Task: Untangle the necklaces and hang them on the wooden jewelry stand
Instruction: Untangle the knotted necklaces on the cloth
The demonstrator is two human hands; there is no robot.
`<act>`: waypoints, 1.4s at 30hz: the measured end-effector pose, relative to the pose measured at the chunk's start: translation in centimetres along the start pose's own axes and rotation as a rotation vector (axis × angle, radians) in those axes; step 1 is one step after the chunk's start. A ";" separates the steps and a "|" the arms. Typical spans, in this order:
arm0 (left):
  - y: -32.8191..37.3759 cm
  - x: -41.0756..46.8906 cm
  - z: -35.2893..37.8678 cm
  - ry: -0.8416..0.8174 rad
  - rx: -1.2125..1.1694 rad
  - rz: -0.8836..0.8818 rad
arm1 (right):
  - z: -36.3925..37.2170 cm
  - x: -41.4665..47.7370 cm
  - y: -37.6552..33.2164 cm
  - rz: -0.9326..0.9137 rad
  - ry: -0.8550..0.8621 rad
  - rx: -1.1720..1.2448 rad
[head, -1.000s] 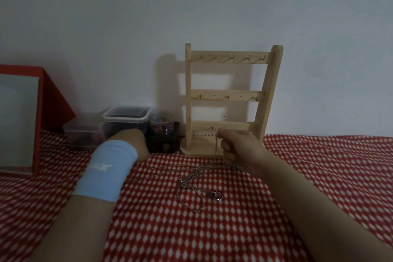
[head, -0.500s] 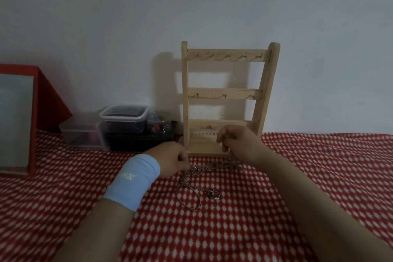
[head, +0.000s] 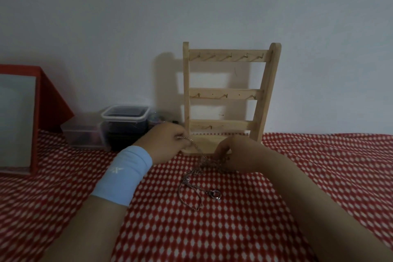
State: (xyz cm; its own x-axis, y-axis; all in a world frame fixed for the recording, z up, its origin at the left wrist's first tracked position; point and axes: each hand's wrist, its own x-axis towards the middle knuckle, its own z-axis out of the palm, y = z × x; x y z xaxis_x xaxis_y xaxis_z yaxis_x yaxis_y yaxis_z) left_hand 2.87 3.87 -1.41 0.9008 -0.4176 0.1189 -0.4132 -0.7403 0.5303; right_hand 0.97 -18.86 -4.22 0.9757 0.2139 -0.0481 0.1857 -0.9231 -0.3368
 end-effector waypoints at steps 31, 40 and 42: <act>0.2 -0.2 -3.7 0.255 -0.603 -0.050 | 1.8 -0.6 -2.3 -0.174 0.014 0.900; -2.5 -0.6 -2.3 -0.191 0.332 -0.283 | 2.7 -0.1 -2.1 -0.174 0.023 0.542; -1.6 -0.4 -1.4 -0.146 0.168 -0.176 | 2.6 -0.1 -2.3 -0.194 0.028 0.541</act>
State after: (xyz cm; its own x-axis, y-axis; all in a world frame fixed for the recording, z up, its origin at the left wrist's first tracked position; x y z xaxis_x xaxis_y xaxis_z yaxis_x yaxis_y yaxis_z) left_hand 3.34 5.98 -1.13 0.9370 -0.3371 -0.0915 -0.2790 -0.8800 0.3844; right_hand 0.12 -15.98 -5.86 0.9337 0.3479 0.0846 0.2828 -0.5716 -0.7703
